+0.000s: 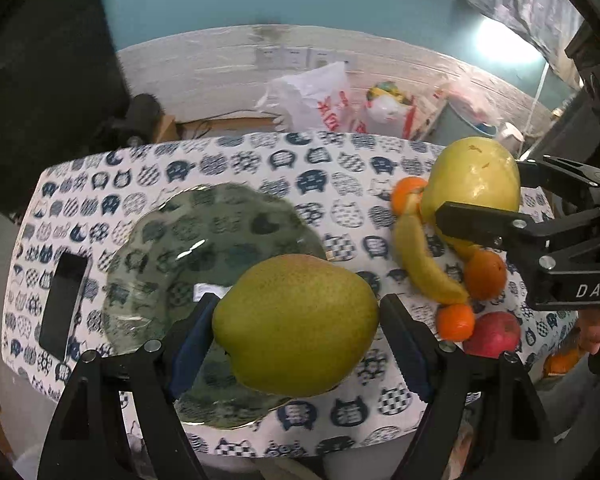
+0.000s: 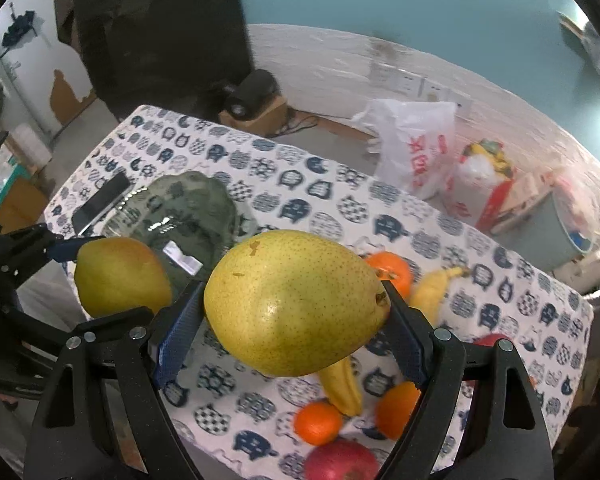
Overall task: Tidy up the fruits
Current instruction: 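Carry the pear in the left tool onto the glass plate while the right tool carries its pear there, then open both tools, releasing the pears on the plate, and lift away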
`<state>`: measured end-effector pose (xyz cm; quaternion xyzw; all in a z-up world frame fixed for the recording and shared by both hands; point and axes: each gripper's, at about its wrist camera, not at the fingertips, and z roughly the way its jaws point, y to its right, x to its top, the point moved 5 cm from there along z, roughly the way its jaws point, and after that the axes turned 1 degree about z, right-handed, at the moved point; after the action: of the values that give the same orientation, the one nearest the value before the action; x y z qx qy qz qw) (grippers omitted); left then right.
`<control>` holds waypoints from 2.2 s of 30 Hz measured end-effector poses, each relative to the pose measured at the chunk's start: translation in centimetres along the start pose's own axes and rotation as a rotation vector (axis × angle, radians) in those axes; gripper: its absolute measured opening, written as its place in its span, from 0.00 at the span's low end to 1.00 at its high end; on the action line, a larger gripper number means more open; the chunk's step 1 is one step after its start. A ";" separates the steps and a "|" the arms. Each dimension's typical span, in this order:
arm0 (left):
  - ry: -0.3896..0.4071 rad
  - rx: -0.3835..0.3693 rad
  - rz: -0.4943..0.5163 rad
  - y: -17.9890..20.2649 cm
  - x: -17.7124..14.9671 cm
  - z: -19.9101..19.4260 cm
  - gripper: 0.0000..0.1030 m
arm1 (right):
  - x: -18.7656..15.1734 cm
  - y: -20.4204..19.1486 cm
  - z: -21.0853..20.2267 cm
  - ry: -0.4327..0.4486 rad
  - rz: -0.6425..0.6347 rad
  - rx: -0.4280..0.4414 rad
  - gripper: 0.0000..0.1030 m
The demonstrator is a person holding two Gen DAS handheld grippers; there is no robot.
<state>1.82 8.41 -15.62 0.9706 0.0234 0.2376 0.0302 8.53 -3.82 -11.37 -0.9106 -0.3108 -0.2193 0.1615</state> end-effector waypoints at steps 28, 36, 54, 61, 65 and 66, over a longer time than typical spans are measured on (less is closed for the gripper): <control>-0.103 0.048 -0.190 -10.2 -4.3 4.6 0.36 | -0.1 -10.1 12.1 -0.218 -0.147 0.085 0.82; -0.119 0.059 -0.212 -11.5 -5.3 4.9 0.47 | -0.9 -11.2 14.0 -0.253 -0.199 0.068 0.82; -0.119 0.092 -0.151 -9.7 -5.0 4.0 0.73 | 0.5 -10.1 10.2 -0.167 -0.145 0.091 0.81; -0.096 0.088 -0.118 -7.2 -3.7 3.0 0.77 | 0.5 -8.6 6.7 -0.105 -0.141 0.066 0.82; -0.084 0.071 -0.100 -5.3 -2.8 2.3 0.80 | 0.2 -6.8 4.5 -0.084 -0.115 0.045 0.82; -0.078 0.064 -0.094 -4.7 -2.5 2.1 0.80 | 0.0 -6.1 3.9 -0.080 -0.102 0.040 0.82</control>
<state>0.41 12.89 -18.98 0.9774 0.0755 0.1970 0.0111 5.82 2.49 -13.70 -0.8982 -0.3673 -0.1846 0.1558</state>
